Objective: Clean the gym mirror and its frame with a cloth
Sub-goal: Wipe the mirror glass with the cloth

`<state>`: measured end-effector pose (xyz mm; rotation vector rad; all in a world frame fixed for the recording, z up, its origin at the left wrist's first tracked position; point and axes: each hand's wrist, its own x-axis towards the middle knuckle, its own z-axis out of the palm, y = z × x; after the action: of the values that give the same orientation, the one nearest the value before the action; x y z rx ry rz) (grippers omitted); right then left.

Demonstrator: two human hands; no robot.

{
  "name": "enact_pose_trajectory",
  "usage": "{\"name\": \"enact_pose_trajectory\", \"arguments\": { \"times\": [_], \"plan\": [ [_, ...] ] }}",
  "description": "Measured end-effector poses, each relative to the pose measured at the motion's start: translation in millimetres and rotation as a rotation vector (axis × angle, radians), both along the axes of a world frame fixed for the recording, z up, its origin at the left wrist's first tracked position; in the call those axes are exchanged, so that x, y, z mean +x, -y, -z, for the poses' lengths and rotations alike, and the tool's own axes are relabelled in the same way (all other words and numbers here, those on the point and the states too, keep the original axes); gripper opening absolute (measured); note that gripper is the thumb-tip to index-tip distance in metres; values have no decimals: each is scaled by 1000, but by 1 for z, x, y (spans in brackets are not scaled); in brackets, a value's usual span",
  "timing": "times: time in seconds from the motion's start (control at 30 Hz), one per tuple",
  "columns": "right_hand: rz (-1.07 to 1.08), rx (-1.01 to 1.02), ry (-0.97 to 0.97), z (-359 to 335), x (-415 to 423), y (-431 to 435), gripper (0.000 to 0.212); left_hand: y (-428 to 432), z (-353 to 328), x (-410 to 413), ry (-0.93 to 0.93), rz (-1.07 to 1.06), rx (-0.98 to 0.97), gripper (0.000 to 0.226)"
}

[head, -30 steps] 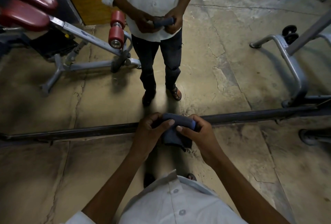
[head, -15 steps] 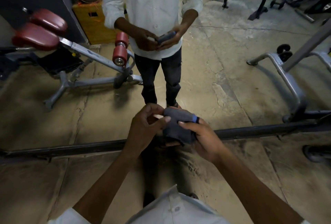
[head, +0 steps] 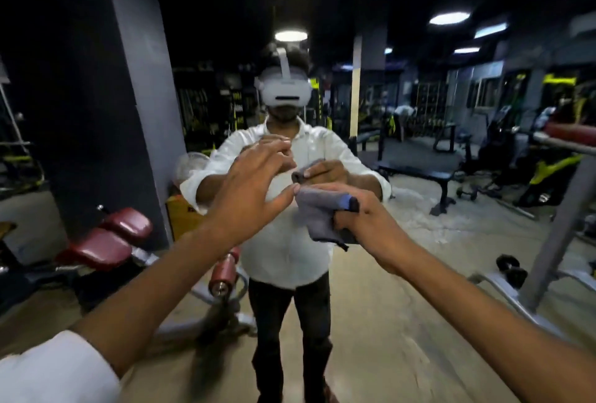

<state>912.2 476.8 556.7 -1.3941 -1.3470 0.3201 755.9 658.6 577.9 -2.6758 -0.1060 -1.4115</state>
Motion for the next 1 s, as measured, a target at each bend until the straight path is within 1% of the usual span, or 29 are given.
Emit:
{"name": "enact_pose_trajectory", "arguments": {
  "times": [0.1,0.13,0.2,0.27,0.3,0.33,0.37,0.4,0.43,0.47,0.5,0.53,0.6,0.7,0.77,0.83,0.87,0.9,1.0],
  "plan": [
    [127,218,395,-60,14,-8,61,-16,-50,6,24,-151,343,46],
    [193,304,505,-77,18,-11,64,-20,-63,6,42,-215,421,51],
    [351,492,723,-107,27,-15,61,-27,-84,5,103,-328,461,62],
    [548,683,980,-133,34,-19,60,-37,-94,4,159,-409,416,70],
    [630,740,1082,-144,38,-23,63,-43,-95,4,169,-445,404,73],
    [688,746,1138,-151,43,-29,68,-48,-95,5,170,-478,409,75],
    [722,708,1154,-154,46,-37,76,-53,-93,6,164,-507,424,77],
    [739,639,1179,-153,49,-45,84,-57,-91,7,158,-526,439,77],
    [740,546,1244,-148,52,-53,91,-60,-89,7,157,-537,448,77],
    [729,457,1334,-139,55,-60,95,-61,-88,8,160,-541,456,77],
    [704,400,1418,-128,57,-65,93,-61,-89,8,165,-543,465,77],
    [669,378,1466,-120,60,-68,90,-61,-90,8,169,-545,473,78],
    [639,393,1481,-115,62,-69,85,-62,-89,8,170,-550,472,78],
    [727,452,1468,-135,64,-78,74,-64,-89,11,171,-552,474,79],
    [784,485,1363,-146,61,-85,68,-65,-89,11,170,-567,474,79],
    [793,516,1274,-141,53,-94,67,-66,-89,11,174,-570,483,79],
    [774,522,1287,-132,49,-98,68,-65,-89,11,176,-566,488,79],
    [736,521,1345,-119,46,-102,70,-65,-88,11,178,-562,490,78],
    [578,498,1587,-94,51,-99,74,-65,-87,11,188,-570,495,79]
  ]
}}
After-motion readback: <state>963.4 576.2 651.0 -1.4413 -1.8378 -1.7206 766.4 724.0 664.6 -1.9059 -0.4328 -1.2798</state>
